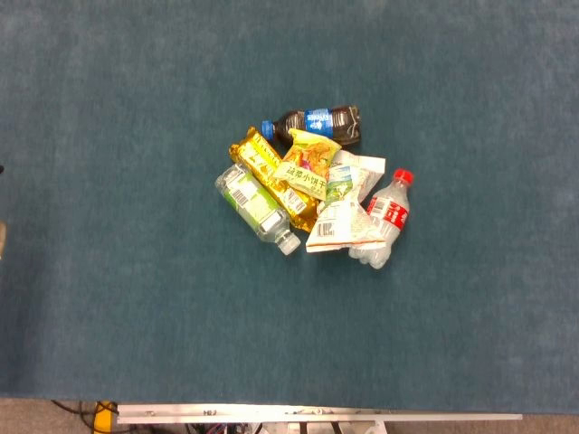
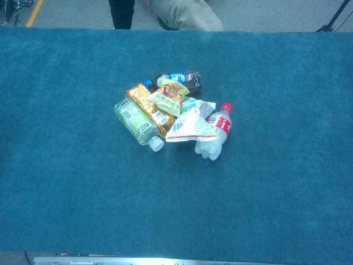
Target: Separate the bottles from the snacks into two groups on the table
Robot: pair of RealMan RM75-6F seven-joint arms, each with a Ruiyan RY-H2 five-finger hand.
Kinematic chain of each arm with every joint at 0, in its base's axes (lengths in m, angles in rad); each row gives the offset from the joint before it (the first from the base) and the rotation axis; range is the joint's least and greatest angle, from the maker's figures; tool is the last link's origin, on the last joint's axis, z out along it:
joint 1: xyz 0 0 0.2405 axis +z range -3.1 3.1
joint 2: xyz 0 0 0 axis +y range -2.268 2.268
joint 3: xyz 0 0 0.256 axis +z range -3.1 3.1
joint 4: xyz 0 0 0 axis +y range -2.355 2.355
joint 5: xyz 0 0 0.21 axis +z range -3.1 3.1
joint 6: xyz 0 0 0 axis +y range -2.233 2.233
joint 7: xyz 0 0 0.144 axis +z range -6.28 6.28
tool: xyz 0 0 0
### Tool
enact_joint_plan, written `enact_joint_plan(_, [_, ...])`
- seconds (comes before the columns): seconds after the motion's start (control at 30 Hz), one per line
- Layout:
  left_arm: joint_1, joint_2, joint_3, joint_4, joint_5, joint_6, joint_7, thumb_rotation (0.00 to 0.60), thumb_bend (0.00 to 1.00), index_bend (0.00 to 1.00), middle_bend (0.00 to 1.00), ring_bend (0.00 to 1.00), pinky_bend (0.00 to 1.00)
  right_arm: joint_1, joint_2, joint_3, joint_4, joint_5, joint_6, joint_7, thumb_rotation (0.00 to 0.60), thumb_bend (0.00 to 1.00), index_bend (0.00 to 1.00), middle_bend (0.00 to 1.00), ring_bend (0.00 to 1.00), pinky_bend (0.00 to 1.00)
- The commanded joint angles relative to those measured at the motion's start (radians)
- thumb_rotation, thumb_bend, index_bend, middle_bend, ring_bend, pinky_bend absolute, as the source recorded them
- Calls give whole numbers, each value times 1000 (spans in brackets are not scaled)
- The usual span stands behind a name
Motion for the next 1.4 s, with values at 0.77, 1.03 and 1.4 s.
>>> enact_joint_plan(0.77, [-5,39,10,-31,40,5,-6,600,406,201,265,195,145,212,79,15,-211,-138,-227,-54,600,6,203,363,332,311])
enact_joint_plan(1.03, [-9,47,14,-38,64,10,-7,600,406,201,263,195,145,356,16,45,-299,-112,-422,-182,600,0,203,358,302,311])
enact_joint_plan(1.4, [10,43,27,-33,64,24,-18,600,406,201,262,195,145,518,-199,84,-226,38,-610,-414,600,0,203,358,288,311])
